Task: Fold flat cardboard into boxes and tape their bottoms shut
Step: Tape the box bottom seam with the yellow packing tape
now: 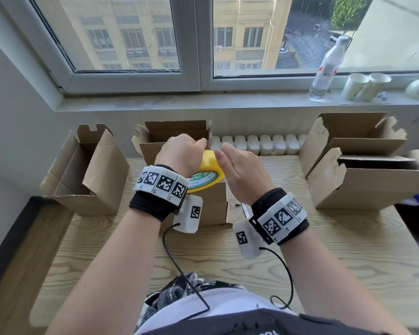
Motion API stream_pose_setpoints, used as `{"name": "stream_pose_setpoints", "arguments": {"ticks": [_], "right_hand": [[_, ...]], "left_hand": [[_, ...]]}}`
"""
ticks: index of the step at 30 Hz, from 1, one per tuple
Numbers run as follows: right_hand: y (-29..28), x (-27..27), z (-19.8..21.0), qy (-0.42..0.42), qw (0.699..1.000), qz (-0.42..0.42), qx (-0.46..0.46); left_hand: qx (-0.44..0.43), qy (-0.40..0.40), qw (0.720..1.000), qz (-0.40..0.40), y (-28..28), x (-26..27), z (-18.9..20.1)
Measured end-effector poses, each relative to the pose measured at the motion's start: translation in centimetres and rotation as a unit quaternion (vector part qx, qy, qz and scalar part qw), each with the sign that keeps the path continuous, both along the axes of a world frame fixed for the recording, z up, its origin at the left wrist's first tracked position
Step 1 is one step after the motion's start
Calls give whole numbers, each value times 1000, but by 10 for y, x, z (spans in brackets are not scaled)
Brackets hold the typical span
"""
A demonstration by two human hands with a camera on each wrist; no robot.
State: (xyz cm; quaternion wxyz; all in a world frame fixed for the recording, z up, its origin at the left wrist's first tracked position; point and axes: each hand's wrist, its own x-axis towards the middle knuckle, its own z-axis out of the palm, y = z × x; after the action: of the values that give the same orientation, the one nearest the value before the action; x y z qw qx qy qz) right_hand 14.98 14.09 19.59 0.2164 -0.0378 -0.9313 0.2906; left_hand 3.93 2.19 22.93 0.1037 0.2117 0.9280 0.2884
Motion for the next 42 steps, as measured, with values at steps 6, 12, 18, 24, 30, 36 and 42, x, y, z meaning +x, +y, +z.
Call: {"name": "stream_pose_setpoints", "arguments": {"ticks": [6,12,18,24,30,36,42], "right_hand": [[-1,0,-1,-11,994,0,108],[9,-3,-10,23,999,18,14],[16,-4,-13,36,998,20,-48],[38,-1,-23,14,995,-51,-81],[57,3,-41,-10,953,-172,-249],[62,19,-31,72,826,-161,-535],[59,34,25,181,839,-93,-504]], "left_hand": [[-30,26,999,-22,2,7,2],[8,-8,999,-30,-2,9,-1],[33,-38,998,-22,0,11,-8],[71,-76,994,-16,-6,9,-10],[260,-217,940,48,-17,6,-27],[320,-262,909,45,-18,15,-47],[321,-300,897,57,-3,27,-53]]}}
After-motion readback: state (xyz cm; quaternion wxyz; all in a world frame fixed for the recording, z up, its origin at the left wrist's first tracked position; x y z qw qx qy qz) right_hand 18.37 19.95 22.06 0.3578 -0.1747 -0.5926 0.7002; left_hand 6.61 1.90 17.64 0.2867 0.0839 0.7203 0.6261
